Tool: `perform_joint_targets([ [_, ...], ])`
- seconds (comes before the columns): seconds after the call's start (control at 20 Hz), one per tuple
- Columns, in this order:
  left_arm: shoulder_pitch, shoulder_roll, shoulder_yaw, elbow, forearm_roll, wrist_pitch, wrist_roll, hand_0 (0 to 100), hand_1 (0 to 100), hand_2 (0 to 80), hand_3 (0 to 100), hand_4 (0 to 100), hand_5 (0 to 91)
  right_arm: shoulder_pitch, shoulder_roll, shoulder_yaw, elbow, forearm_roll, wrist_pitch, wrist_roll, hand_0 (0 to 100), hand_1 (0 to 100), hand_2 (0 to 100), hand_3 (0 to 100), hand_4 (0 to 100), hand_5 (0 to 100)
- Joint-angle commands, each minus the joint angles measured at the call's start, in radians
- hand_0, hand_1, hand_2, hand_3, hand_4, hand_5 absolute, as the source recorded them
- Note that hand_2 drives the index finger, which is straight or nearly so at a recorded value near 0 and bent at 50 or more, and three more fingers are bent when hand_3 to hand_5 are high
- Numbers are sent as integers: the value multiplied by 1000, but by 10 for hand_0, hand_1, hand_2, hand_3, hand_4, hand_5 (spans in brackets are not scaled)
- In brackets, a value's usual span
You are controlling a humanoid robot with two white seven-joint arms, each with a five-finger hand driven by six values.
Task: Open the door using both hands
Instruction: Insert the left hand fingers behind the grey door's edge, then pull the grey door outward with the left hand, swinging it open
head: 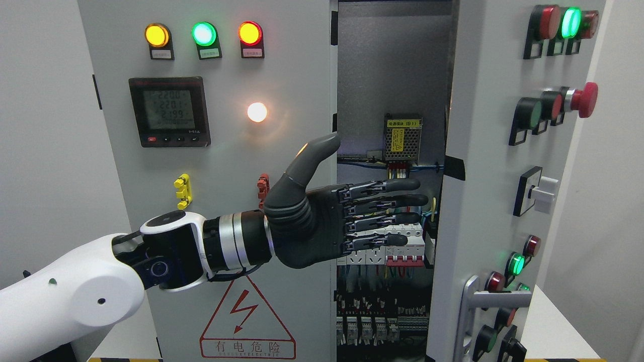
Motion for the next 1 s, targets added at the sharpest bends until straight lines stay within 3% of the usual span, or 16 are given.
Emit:
perform_joint_targets([
  [0.0,0,-101,91,53,21,28,2,0,0,0,0,32,0,0,0,0,0,-18,1,1,0,0,0,0,0,0],
  [0.75,5,-201,126,69,22,37,7,0,0,0,0,32,0,0,0,0,0,-18,1,1,0,0,0,0,0,0],
  [0.95,6,-239,124,85,14,39,42,0,0,0,0,32,0,0,0,0,0,-18,1,1,0,0,0,0,0,0],
])
